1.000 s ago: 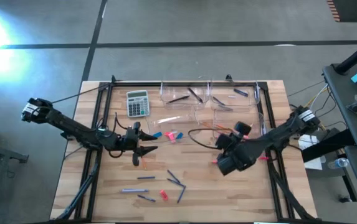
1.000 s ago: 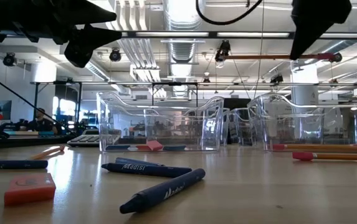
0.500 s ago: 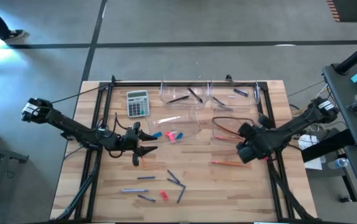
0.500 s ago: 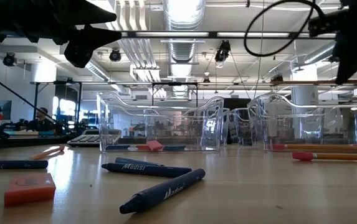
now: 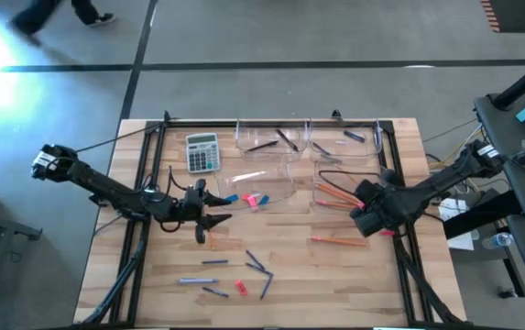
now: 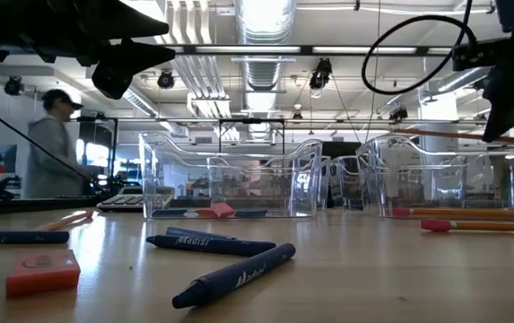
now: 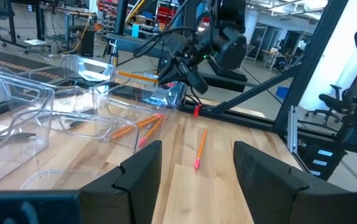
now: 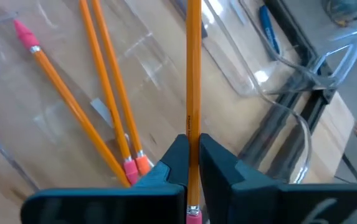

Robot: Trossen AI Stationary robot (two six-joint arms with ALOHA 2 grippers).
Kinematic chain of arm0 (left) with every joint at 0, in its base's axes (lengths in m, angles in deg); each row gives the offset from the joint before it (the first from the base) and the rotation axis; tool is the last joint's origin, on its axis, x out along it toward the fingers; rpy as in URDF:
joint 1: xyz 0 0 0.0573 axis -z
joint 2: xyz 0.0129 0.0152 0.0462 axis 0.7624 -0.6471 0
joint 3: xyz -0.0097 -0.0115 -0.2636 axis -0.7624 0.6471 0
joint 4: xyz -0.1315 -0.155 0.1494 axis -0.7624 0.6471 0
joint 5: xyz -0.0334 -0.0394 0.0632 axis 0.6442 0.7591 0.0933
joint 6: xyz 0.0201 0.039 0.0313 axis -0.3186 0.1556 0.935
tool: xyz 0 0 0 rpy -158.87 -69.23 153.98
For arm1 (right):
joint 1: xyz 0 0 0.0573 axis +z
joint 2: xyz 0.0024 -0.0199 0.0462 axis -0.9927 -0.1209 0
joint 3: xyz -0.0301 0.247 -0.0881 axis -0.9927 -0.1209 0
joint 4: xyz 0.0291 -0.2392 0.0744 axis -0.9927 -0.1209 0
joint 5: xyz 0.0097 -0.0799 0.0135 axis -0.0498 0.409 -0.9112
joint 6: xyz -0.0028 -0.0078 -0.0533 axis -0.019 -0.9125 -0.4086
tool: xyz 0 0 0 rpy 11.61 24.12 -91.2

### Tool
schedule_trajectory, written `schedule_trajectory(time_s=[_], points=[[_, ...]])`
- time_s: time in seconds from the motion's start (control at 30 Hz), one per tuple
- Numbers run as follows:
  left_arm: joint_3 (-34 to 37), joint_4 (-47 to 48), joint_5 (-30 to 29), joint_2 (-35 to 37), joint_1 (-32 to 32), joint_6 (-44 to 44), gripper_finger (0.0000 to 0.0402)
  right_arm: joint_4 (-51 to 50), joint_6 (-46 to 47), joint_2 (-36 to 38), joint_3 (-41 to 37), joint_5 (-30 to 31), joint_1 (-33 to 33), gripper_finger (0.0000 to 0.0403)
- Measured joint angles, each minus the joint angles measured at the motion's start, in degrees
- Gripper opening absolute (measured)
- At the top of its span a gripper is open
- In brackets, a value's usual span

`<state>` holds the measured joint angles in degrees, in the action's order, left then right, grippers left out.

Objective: Sort crayons/erasers/pens/pencils in bins
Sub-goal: Put the orange pencil into the bottom right transparent bin, then put the blue crayon into the top right transparent bin

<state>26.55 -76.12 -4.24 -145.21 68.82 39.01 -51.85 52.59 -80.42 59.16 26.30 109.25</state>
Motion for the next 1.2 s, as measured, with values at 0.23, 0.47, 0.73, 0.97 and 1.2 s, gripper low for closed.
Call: schedule_trajectory(time_s=[0.23, 0.47, 0.73, 0.97, 1.2], points=[[0.09, 0.0, 0.0, 0.0, 0.0, 0.01, 0.0185, 0.64, 0.0, -2.12, 0.0, 0.93, -0.02, 0.0083], [0.11, 0.0, 0.0, 0.0, 0.0, 0.0, 0.0185, 0.8, 0.0, -3.79, 0.0, 0.93, -0.04, 0.0154], [0.11, 0.0, 0.0, 0.0, 0.0, 0.0, 0.0185, 2.72, -0.75, -3.66, 6.07, 0.78, 0.02, 0.0185], [0.11, 0.0, 0.0, 0.0, 0.0, 0.02, 0.0185, 17.1, -11.33, -3.71, 15.65, 1.91, 0.2, 0.0185], [0.13, 0.0, 0.02, 0.0, 0.0, 0.02, 0.0185, 43.72, -28.0, -3.75, 15.35, 2.72, 2.35, 0.0182]])
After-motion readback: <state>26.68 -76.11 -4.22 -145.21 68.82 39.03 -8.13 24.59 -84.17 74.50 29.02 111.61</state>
